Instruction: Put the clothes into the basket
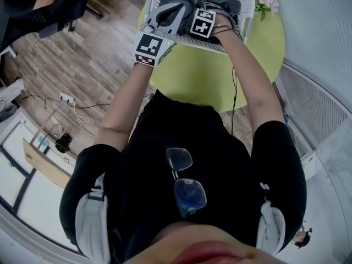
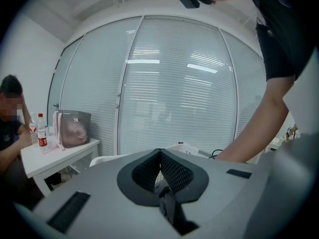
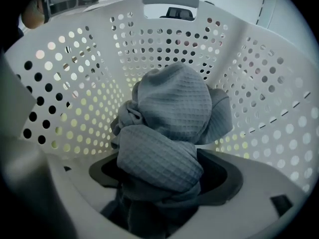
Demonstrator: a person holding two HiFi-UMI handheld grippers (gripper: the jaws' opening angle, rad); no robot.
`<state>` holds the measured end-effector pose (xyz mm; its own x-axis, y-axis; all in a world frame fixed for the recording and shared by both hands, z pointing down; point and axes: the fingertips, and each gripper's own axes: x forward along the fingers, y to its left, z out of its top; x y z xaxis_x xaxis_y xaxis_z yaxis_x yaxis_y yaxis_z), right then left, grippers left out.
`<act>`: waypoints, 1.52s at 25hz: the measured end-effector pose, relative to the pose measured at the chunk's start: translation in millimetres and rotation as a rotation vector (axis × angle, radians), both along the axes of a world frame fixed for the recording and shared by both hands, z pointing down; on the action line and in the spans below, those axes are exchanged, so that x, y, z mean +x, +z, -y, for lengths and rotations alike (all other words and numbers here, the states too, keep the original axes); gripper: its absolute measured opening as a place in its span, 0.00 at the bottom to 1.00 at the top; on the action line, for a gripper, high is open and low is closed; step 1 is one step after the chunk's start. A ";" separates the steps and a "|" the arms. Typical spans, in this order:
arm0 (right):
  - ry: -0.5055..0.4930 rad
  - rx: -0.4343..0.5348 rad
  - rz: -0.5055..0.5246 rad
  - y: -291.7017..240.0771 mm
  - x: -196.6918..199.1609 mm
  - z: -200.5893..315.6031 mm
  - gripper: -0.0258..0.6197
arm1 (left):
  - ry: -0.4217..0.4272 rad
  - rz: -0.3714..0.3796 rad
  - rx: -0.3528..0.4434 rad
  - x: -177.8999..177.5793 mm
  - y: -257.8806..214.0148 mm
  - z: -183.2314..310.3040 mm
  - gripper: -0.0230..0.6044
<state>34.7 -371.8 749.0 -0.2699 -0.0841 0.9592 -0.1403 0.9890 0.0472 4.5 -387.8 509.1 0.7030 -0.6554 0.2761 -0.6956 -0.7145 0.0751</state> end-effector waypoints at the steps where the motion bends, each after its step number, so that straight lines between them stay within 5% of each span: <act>1: 0.004 0.002 0.002 -2.8 1.0 -0.3 0.66 | 0.002 -0.002 0.005 1.3 -1.6 -0.8 0.05; 20: 0.097 0.211 0.221 -174.6 12.6 -11.7 0.66 | 0.012 -0.027 0.077 -1.4 -55.5 -44.0 0.05; 33: 0.256 0.331 0.588 -306.5 28.8 -77.7 0.64 | 0.028 -0.046 0.106 8.9 -96.8 -104.1 0.05; 38: 0.305 0.334 0.716 -334.6 43.6 -107.6 0.51 | 0.060 -0.036 0.102 21.6 -110.8 -135.2 0.05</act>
